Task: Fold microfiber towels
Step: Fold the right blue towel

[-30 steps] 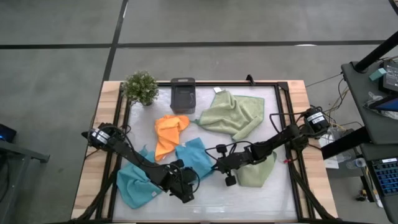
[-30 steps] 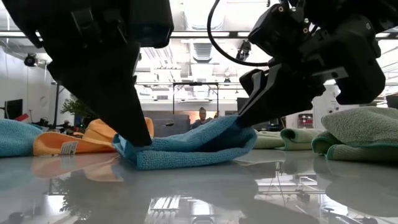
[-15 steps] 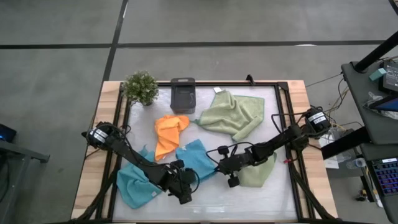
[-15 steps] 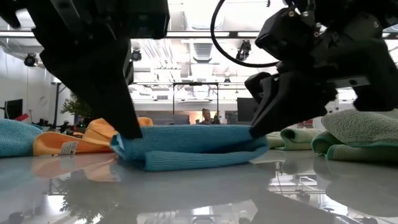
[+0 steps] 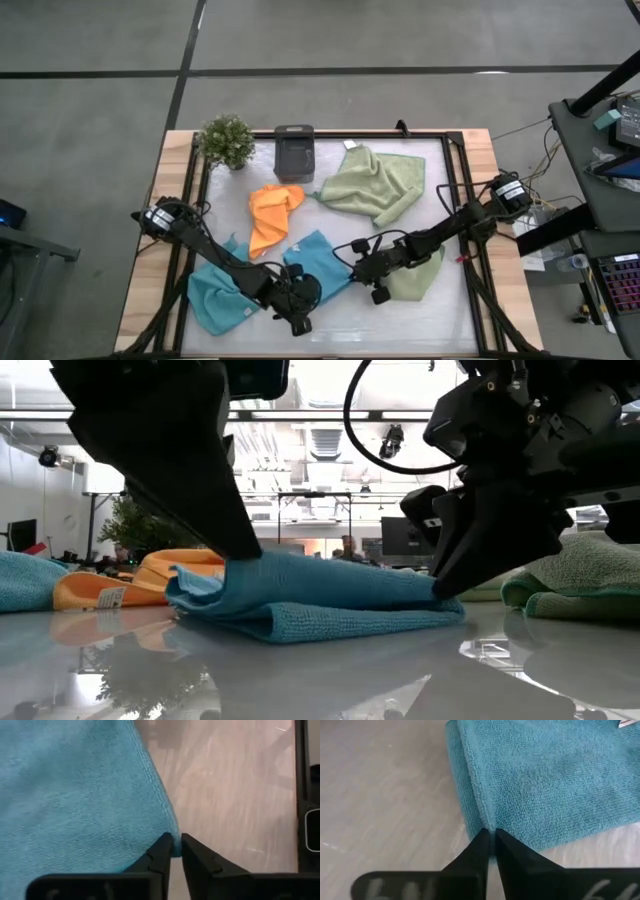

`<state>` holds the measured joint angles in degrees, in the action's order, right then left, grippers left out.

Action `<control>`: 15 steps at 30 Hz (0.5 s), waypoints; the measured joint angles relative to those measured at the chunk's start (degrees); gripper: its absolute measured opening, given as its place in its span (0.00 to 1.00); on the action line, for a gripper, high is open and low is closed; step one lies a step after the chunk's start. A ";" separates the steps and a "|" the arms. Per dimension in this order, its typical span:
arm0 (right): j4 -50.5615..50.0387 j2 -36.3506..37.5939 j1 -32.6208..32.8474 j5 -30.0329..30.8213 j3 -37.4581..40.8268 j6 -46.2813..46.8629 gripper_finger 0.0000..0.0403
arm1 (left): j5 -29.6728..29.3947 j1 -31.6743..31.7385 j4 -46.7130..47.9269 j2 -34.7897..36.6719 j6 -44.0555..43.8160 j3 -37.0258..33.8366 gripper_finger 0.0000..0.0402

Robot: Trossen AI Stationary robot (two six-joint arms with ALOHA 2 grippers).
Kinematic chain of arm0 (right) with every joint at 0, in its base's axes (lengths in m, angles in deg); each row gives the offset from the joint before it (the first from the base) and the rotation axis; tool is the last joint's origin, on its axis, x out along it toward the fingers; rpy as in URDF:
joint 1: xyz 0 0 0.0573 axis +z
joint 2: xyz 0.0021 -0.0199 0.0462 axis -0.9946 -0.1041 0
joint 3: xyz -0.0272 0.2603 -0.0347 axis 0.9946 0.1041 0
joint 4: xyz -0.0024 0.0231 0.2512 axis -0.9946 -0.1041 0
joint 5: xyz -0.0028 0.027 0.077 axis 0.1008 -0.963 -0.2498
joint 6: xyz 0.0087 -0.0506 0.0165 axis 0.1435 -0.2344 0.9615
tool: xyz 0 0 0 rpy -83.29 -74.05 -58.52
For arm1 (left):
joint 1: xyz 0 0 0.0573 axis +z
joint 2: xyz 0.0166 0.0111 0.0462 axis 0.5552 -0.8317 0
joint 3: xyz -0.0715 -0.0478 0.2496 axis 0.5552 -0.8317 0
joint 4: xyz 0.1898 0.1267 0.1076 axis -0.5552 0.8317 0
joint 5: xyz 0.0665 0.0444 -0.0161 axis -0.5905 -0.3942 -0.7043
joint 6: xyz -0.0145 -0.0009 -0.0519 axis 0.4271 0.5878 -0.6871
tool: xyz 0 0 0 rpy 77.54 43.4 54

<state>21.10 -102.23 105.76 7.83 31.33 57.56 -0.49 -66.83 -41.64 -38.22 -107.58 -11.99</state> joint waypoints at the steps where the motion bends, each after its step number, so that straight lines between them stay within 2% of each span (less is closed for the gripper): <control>1: -0.07 0.00 0.00 0.00 0.00 0.01 0.10 | 0.91 -0.02 0.09 -0.22 -0.18 0.00 0.11; 6: -1.28 1.00 0.00 0.00 -0.01 0.49 0.23 | 2.27 -0.12 0.35 -0.18 -0.37 0.00 0.28; 10: -8.17 4.14 0.00 0.00 -0.92 0.44 0.32 | 4.65 -0.17 0.46 1.94 -0.31 0.00 0.38; 15: -11.81 9.07 -0.39 0.07 -1.25 -2.33 0.37 | 8.92 -0.17 1.79 4.83 2.62 0.04 0.42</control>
<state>9.30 -93.16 105.37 7.90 30.09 55.23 8.43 -67.00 -39.84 -33.39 -104.96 -11.95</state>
